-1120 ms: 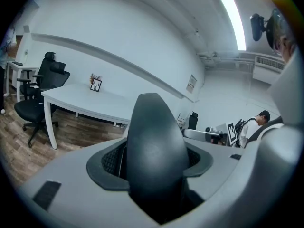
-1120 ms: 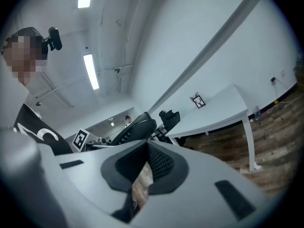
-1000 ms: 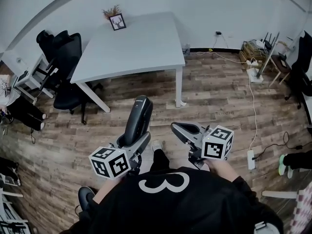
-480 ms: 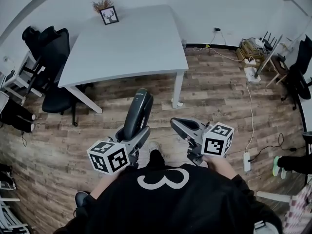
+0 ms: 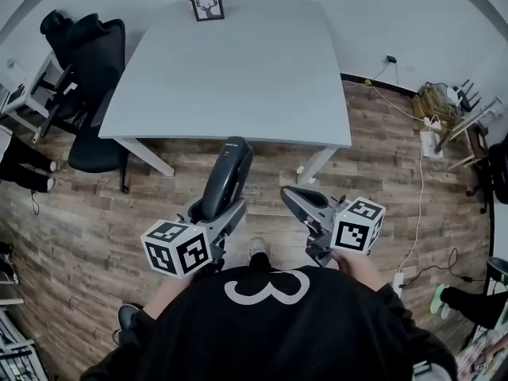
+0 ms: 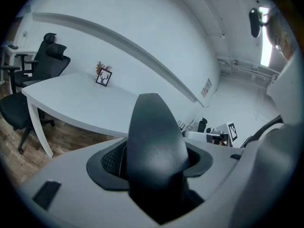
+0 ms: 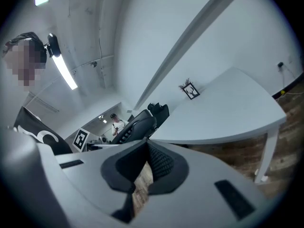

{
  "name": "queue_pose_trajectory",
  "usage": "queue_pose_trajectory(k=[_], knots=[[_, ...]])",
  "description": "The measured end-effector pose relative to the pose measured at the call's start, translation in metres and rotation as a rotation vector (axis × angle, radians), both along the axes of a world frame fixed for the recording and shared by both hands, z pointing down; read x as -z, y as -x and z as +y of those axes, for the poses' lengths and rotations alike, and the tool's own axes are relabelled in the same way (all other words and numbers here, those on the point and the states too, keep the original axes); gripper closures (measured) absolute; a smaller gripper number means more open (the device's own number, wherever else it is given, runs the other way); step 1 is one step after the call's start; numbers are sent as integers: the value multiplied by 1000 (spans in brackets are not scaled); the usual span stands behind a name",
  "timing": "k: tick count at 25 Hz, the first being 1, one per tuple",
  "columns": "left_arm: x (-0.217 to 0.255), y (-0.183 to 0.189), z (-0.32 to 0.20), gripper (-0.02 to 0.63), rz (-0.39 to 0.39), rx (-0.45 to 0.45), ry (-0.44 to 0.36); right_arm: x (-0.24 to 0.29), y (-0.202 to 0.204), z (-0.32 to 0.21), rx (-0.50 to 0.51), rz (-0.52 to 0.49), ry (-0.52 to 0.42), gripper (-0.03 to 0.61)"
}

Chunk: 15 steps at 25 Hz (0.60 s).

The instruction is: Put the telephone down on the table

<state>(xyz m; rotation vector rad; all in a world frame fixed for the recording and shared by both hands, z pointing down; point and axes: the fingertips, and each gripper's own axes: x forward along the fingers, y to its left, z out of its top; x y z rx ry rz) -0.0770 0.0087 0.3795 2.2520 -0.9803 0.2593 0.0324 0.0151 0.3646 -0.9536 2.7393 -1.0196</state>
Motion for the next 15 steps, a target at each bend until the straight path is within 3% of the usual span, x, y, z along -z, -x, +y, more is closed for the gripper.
queue_pose_trajectory(k=[7,15], knots=[[0,30,-74,321,25,44,-23,4,34,-75,54,37,-15,571],[-15,52,-94,321,31,88,-15,-3,55,-99,99,50,-9,571]])
